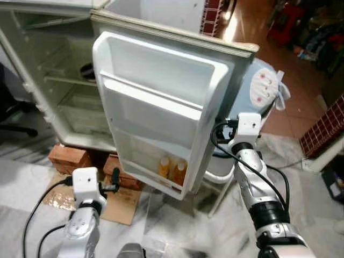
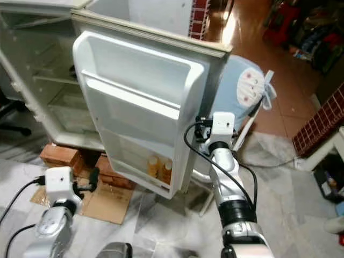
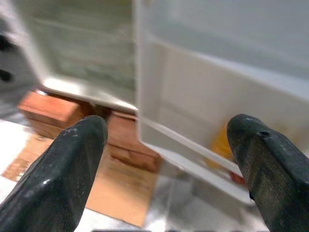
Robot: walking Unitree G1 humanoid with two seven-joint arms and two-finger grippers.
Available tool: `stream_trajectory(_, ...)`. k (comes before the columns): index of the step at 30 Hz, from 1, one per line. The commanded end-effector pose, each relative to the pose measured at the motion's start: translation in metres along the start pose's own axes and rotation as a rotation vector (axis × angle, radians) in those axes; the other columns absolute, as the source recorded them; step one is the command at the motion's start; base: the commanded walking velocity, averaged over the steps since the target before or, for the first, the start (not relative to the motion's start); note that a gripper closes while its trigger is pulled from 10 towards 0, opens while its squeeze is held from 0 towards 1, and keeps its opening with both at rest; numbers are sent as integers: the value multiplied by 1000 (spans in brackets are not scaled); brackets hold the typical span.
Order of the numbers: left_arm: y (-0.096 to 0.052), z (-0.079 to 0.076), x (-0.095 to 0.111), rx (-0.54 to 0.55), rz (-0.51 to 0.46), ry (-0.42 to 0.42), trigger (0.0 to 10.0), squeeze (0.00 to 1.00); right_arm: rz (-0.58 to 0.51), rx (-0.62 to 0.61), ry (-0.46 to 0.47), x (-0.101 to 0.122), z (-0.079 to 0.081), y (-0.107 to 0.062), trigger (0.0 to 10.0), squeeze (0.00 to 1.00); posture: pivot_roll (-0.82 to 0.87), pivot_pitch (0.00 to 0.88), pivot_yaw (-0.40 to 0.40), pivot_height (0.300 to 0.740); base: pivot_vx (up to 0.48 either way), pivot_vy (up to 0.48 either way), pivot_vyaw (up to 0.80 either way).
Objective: Restocking fridge
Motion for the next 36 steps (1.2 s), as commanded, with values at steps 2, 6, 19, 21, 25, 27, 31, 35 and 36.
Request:
stream_trajectory(2,2,-2,-9,-34,44,41,10000,0,-44,-1,3,14,5,8,10000,0,89,0,-32,740,0,0,0)
stream_trajectory(6,3,-6,-4,-60,36,102,10000,0,-56,-57,11,22,4,18,10000,0,90,0,-25,740,0,0,0)
stream_trajectory(19,-6,-8,-1,-34,19,82,10000,0,-61,252,212,62,90,35,10000,0,136,0,-62,740,0,0,0)
stream_trajectory(21,-6,-8,-2,-32,22,79,10000,0,-52,339,220,56,94,26,10000,0,131,0,-63,740,0,0,0)
stream_trajectory(25,-6,-9,-4,-41,28,79,10000,0,-8,606,201,37,96,-5,10000,0,100,0,-49,740,0,0,0)
stream_trajectory(27,-6,-10,-3,-49,29,83,10000,0,6,658,213,34,94,-12,10000,0,97,0,-47,740,0,0,0)
stream_trajectory(31,-4,-11,-2,-64,42,93,10000,0,93,607,36,2,46,-16,10000,0,76,0,-39,740,0,0,0)
stream_trajectory(35,-5,-7,-3,-17,56,64,10000,0,189,410,-105,-13,6,-5,10000,0,78,0,-40,740,0,0,0)
stream_trajectory(36,-6,-6,-4,-9,59,57,10000,0,208,363,-129,-15,-2,-2,10000,0,90,0,-45,740,0,0,0)
Point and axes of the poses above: a point about 5 cm out from each wrist's last joint towards the gripper, its own y axis pointing out of the wrist towards the gripper, its own x axis along the axis of the wrist's last joint, z = x × y, the point moved 2 cm from there along y, pointing out of the wrist towards the gripper, and after that the axes turned 2 degrees about y, right-handed, at the moved point
